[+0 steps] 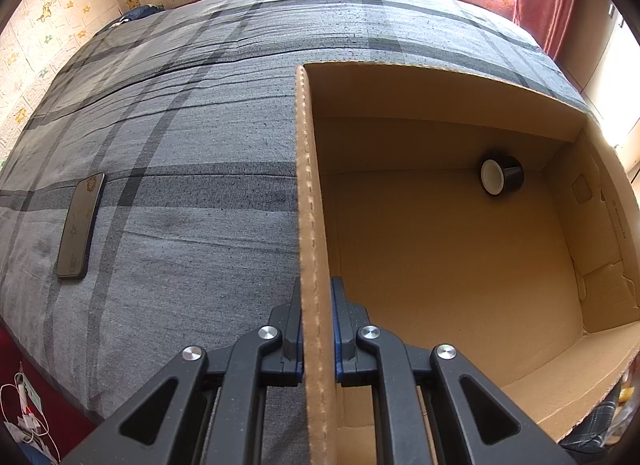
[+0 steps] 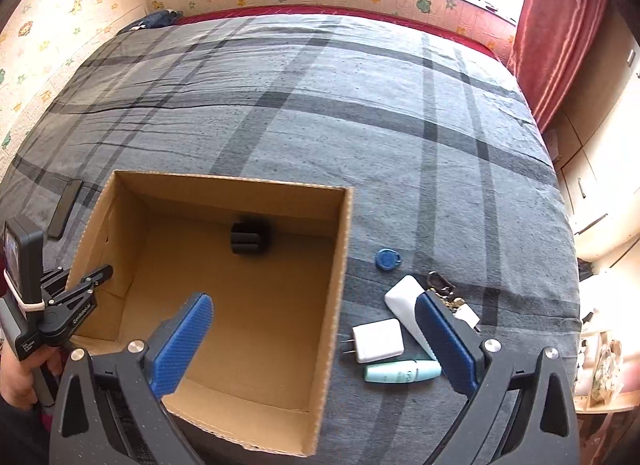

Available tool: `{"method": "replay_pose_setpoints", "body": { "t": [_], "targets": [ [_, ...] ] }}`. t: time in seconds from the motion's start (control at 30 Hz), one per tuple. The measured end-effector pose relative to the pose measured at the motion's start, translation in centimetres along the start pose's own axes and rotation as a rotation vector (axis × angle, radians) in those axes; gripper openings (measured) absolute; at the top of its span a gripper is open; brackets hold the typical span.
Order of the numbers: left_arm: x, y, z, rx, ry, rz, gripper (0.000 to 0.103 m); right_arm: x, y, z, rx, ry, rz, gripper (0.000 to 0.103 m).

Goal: Organize rigid objects
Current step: 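Move the right gripper back to the light-blue OSM tube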

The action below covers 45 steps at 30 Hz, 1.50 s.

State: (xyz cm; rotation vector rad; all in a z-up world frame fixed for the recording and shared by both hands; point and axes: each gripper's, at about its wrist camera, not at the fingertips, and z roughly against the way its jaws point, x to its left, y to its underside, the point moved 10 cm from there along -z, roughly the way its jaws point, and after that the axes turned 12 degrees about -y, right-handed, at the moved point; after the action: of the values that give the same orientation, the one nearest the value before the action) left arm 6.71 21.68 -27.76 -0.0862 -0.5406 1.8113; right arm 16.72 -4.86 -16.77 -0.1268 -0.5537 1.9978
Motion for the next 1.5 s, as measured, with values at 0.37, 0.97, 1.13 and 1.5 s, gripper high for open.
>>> {"method": "replay_pose_setpoints", "body": {
  "t": [0.37,0.97,1.13,1.5],
  "targets": [
    [-0.1,0.0,0.1,0.001,-0.002,-0.003,0.01,-8.9,4.4,0.2,0.033,0.096,-0.116,0.103],
    [-0.2,0.0,0.0,0.003,-0.005,-0.006,0.01,-11.7,10.8,-6.4,0.107,0.045,-0.155,0.103],
    [-0.1,0.0,0.0,0.002,-0.005,-0.006,0.01,-11.3,11.7,-7.8,0.126,0.02,-0.116,0.103],
    [-0.2,0.0,0.0,0.004,-0.005,-0.005,0.01,-11.0,12.4,-9.9,0.157,0.015,-0.063,0.095]
  ]
}}
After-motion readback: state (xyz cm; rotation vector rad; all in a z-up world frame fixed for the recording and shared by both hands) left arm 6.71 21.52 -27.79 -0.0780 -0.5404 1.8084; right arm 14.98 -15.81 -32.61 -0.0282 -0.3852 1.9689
